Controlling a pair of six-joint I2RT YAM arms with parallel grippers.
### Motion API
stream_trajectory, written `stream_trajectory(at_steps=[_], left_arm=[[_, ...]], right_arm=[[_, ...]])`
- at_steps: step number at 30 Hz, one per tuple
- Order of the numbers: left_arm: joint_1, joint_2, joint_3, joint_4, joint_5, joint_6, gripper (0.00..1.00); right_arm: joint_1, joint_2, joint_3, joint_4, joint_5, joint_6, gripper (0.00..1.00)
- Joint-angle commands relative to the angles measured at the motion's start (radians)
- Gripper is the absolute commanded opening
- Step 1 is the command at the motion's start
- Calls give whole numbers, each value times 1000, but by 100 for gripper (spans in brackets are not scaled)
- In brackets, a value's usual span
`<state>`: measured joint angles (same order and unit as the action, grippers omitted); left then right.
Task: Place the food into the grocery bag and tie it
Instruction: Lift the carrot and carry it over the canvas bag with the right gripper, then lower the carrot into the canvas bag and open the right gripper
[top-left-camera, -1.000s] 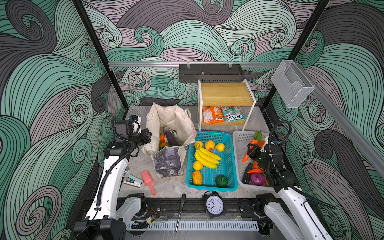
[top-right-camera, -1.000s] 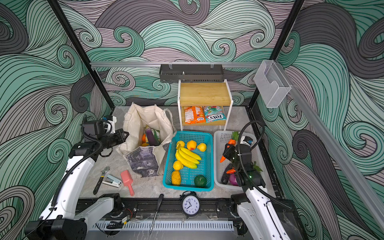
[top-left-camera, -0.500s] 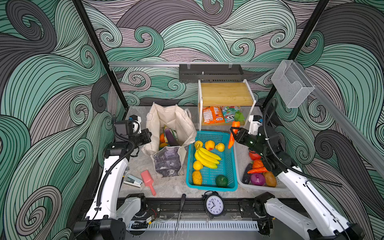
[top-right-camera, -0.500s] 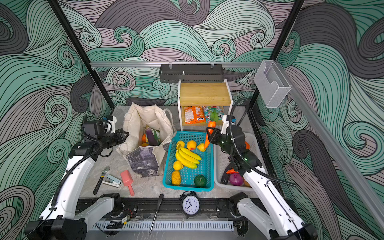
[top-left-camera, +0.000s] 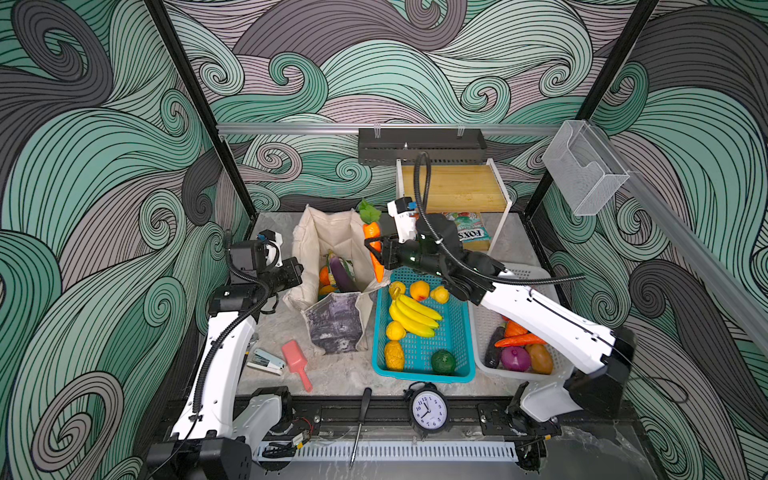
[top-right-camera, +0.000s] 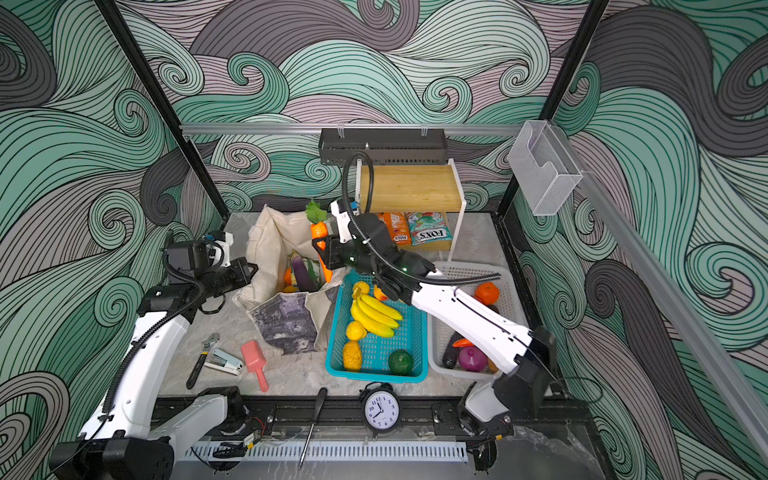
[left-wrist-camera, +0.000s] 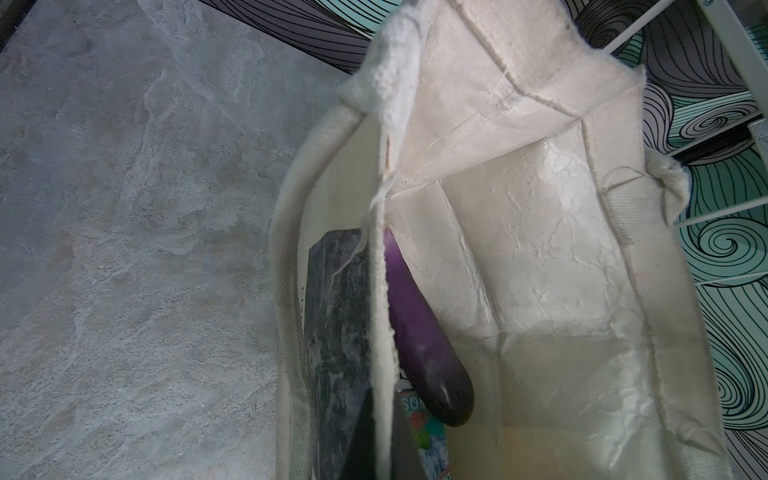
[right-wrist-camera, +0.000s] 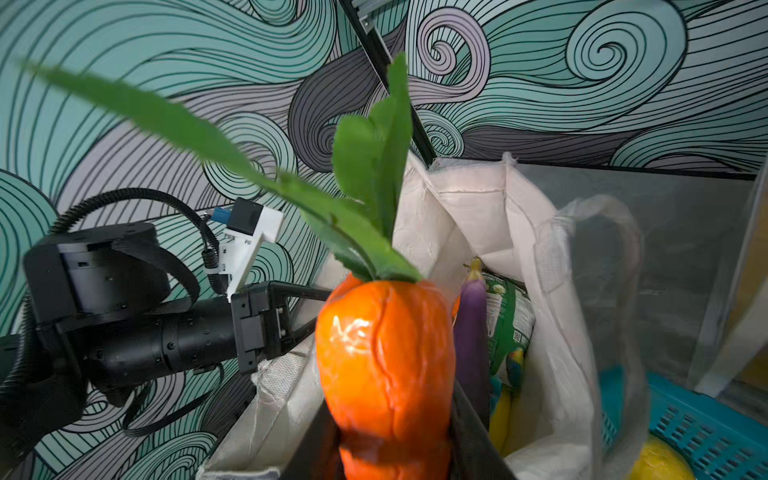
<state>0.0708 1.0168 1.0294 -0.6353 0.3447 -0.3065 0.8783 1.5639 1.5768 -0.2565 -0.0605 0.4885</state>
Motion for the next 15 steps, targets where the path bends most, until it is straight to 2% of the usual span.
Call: stream_trajectory(at_steps=[1,10,15], left_arm=[[1,-20,0,-8,6,4,0],[1,-21,0,-3,24,4,0],[2,-23,1,-4,24,4,0]], right_arm=[[-2,116,99,-65,-6,-54,26],[18,431,352,-264,-53,-69,28],[59,501,402,-315,40,-110,31]])
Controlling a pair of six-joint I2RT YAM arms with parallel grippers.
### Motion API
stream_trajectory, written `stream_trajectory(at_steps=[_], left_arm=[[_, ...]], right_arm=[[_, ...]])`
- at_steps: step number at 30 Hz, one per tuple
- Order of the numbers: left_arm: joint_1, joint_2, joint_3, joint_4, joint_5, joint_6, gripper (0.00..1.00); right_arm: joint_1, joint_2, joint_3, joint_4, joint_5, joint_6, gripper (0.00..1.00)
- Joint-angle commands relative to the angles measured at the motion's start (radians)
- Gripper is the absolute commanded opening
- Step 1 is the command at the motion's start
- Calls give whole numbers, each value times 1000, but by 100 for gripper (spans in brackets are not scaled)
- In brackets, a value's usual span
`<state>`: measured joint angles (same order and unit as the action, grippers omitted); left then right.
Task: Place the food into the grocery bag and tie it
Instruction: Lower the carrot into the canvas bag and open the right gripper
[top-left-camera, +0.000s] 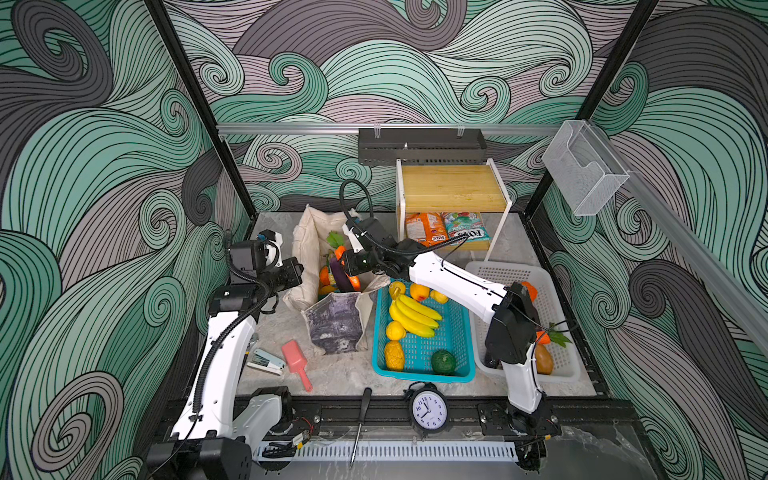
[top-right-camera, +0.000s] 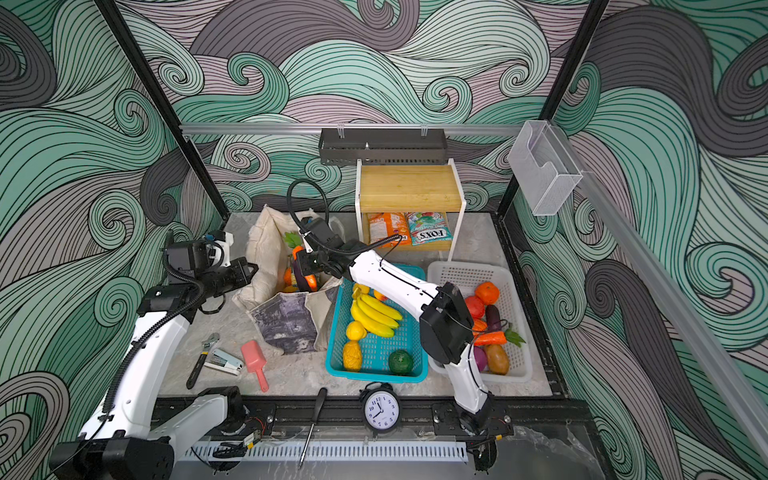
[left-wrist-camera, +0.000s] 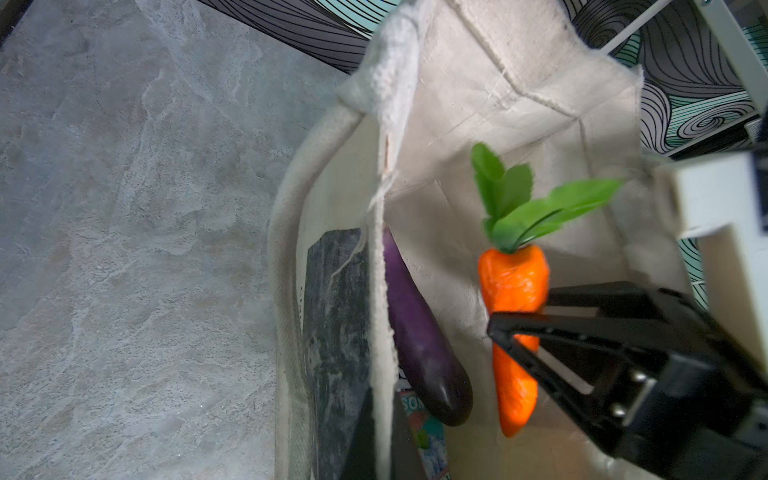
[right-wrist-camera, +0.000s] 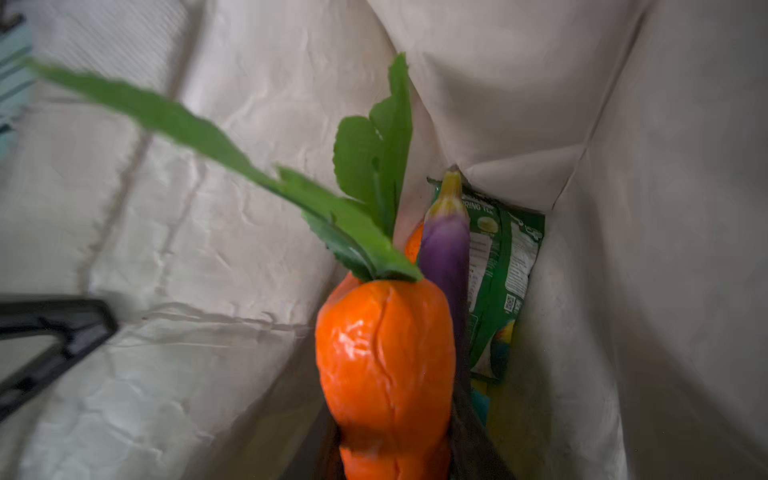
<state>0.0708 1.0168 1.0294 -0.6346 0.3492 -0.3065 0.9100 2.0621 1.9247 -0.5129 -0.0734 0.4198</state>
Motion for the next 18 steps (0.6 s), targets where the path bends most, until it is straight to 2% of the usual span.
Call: stream_trajectory(at_steps=[1,3,18], left_arm=[[0,-24,0,-3,23,4,0],[1,-24,-2,0,24,2,0],[1,-18,0,-5,23,3,0]], right_arm=[[36,19,71,-77,73,-52,31],[50,53,97,-103,97,-67,31],[56,203,117,-129,56,-29,39]])
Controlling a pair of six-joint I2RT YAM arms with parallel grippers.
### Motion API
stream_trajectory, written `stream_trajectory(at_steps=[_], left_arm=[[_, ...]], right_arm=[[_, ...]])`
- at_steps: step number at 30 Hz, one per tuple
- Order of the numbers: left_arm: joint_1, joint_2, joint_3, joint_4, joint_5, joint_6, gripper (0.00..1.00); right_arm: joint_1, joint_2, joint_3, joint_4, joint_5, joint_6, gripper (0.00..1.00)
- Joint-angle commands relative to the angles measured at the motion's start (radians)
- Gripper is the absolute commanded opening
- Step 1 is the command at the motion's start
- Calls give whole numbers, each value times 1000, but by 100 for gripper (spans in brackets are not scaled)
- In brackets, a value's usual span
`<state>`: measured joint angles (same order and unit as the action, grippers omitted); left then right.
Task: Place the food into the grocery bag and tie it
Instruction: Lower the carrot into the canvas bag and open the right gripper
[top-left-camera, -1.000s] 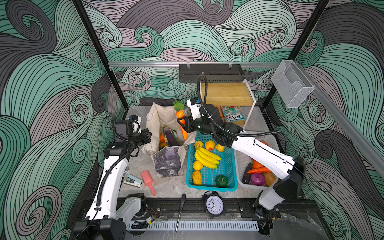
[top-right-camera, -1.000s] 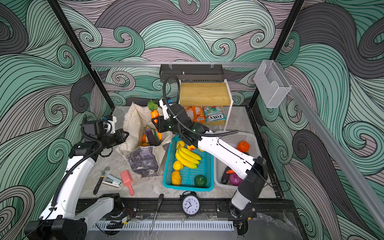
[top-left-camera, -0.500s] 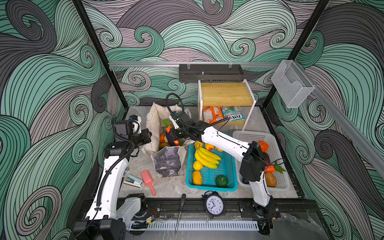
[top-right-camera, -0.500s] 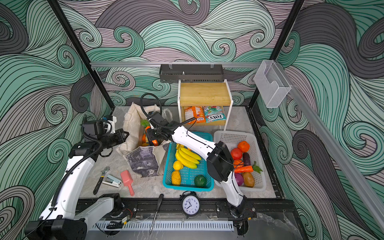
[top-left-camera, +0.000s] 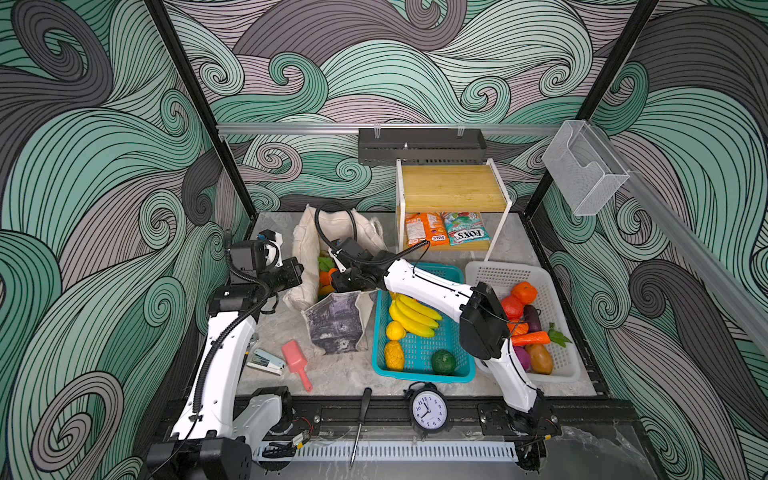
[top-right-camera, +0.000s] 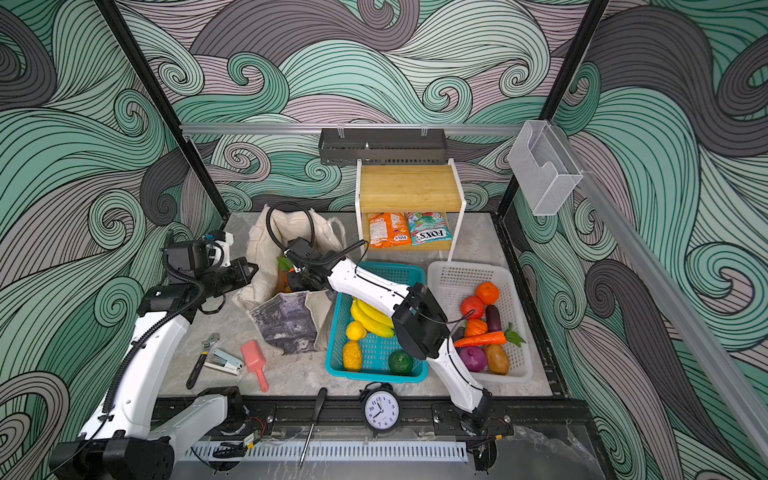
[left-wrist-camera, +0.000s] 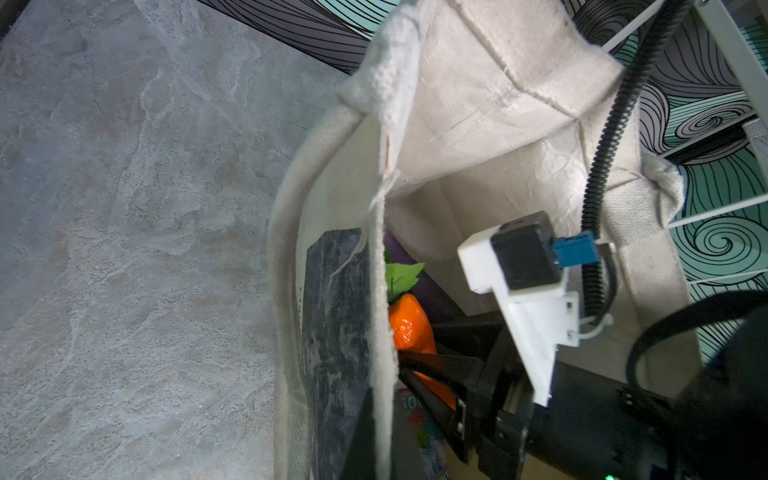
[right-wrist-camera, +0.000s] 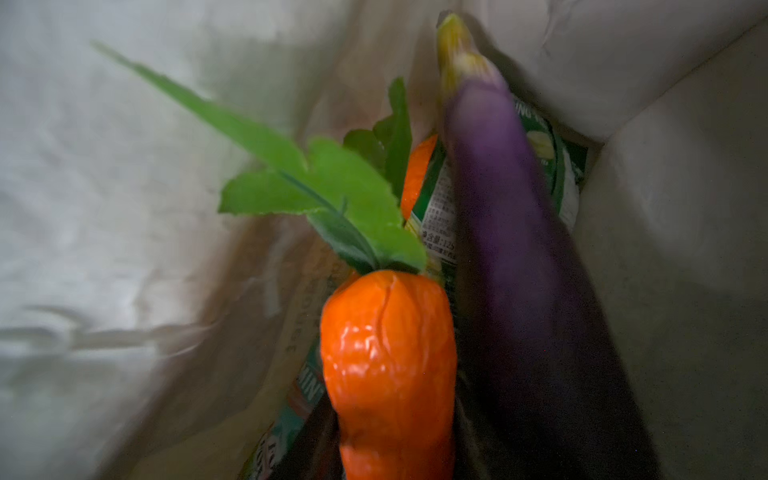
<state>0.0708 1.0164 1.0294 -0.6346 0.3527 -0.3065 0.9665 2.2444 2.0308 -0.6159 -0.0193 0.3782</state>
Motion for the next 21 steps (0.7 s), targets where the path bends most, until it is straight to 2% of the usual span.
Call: stream_trajectory(at_steps=[1,3,6,9,17,21], left_arm=[[1,-19,0,-4,20,3,0],[1,-21,-2,-2,17,3,0],[2,-20,1,-8,11,5,0],[1,-25,-2,-2,9,5,0],[1,-21,0,-4,11,3,0],[1,-27,-2,-3,14,1,0]], right_arm=[[0,29,9,-27,-3,22,39],[1,43,9,-26,-16,33,40],[3,45,14,-27,-16,36,49],[4,23,21,-35,-2,40,64],[6,-136,-10,-52,60,58,95],[15,-227,-33,-49,65,72,97]])
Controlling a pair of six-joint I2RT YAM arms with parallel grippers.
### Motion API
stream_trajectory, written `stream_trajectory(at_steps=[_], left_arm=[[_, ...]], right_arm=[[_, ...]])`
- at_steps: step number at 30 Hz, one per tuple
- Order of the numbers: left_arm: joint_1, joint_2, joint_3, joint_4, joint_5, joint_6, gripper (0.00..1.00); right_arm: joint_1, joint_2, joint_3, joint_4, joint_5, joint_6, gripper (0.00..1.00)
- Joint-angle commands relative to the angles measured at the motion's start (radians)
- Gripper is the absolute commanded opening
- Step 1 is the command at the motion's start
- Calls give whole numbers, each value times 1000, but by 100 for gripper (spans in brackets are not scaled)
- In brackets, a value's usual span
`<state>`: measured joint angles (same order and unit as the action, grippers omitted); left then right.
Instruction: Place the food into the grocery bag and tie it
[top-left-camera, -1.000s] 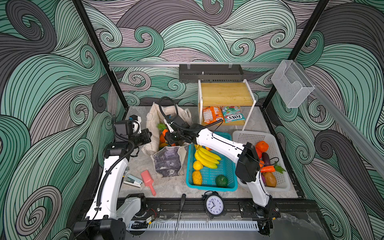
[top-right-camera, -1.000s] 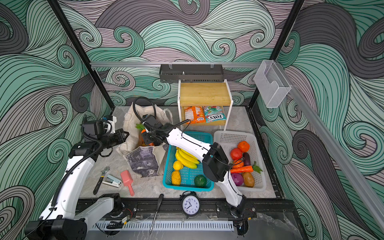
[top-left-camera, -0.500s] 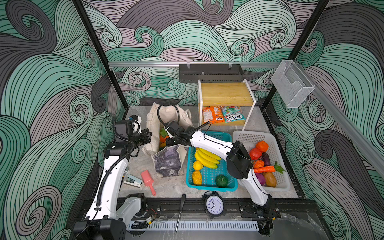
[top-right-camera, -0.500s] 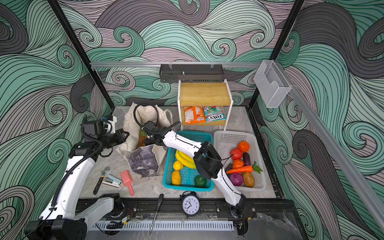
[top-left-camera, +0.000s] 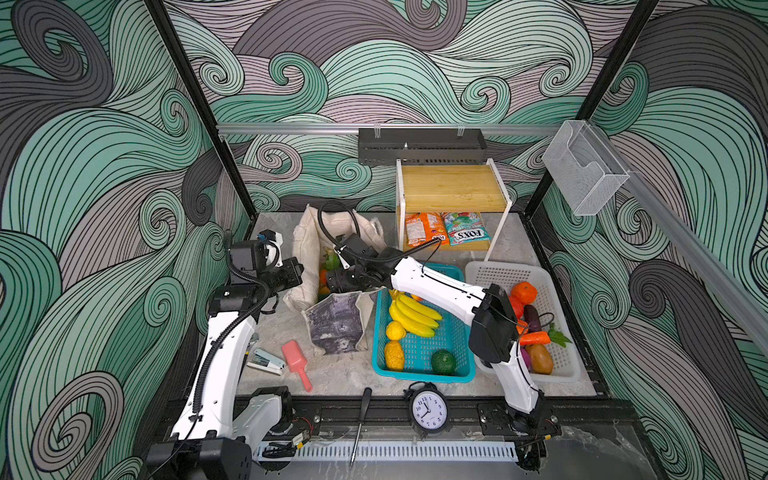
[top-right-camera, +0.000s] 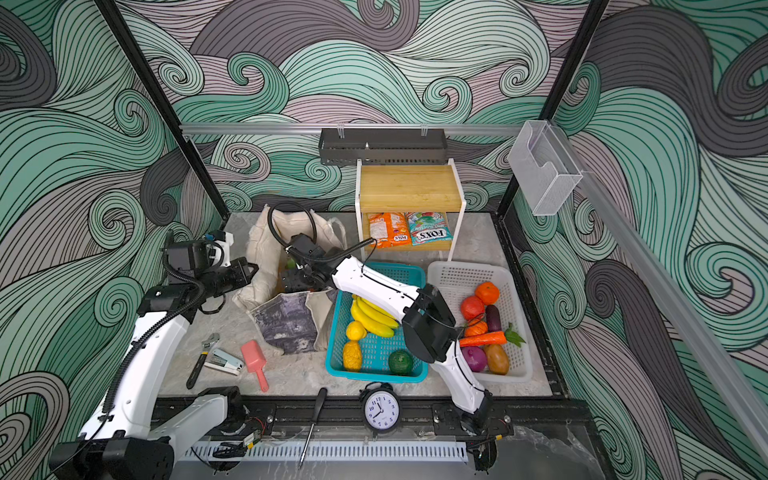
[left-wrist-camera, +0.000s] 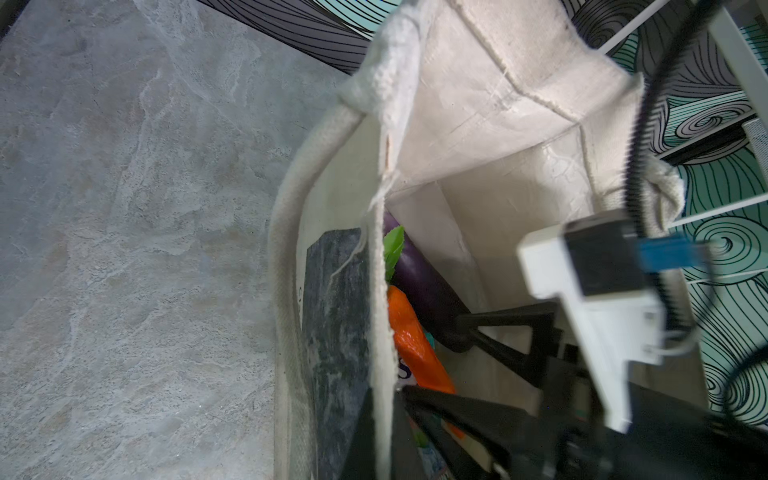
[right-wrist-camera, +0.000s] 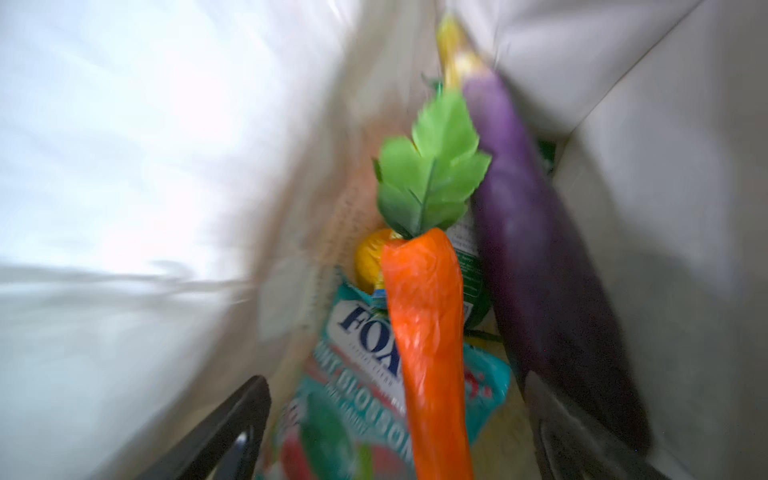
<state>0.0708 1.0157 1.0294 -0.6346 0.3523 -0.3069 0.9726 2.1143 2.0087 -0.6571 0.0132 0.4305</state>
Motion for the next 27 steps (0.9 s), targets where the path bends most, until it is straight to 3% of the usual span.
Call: stream_trajectory(at_steps=[1,9,13,17,20,23,27], left_arm=[[1,-27,-2,0,14,0,0],[1,-23,-2,-1,25,-5,0],[1,-30,-6,8,21,-8,0],[1,-26,-3,5,30,-8,0],[1,-28,-5,3,19,-6,0],[1,-28,-5,2,17,-6,0],[1,-16,-4,0,16,-7,0]], right_arm=[[12,-121,-22,-5,38,27,97],[26,-428,-311,184,65,33,100],[22,-591,-454,238,168,-22,99],[-20,-663,-537,224,231,-28,99],[-80,-671,-587,218,168,33,95],[-115,-643,-622,242,83,81,88],[-117,-569,-603,241,11,103,68]])
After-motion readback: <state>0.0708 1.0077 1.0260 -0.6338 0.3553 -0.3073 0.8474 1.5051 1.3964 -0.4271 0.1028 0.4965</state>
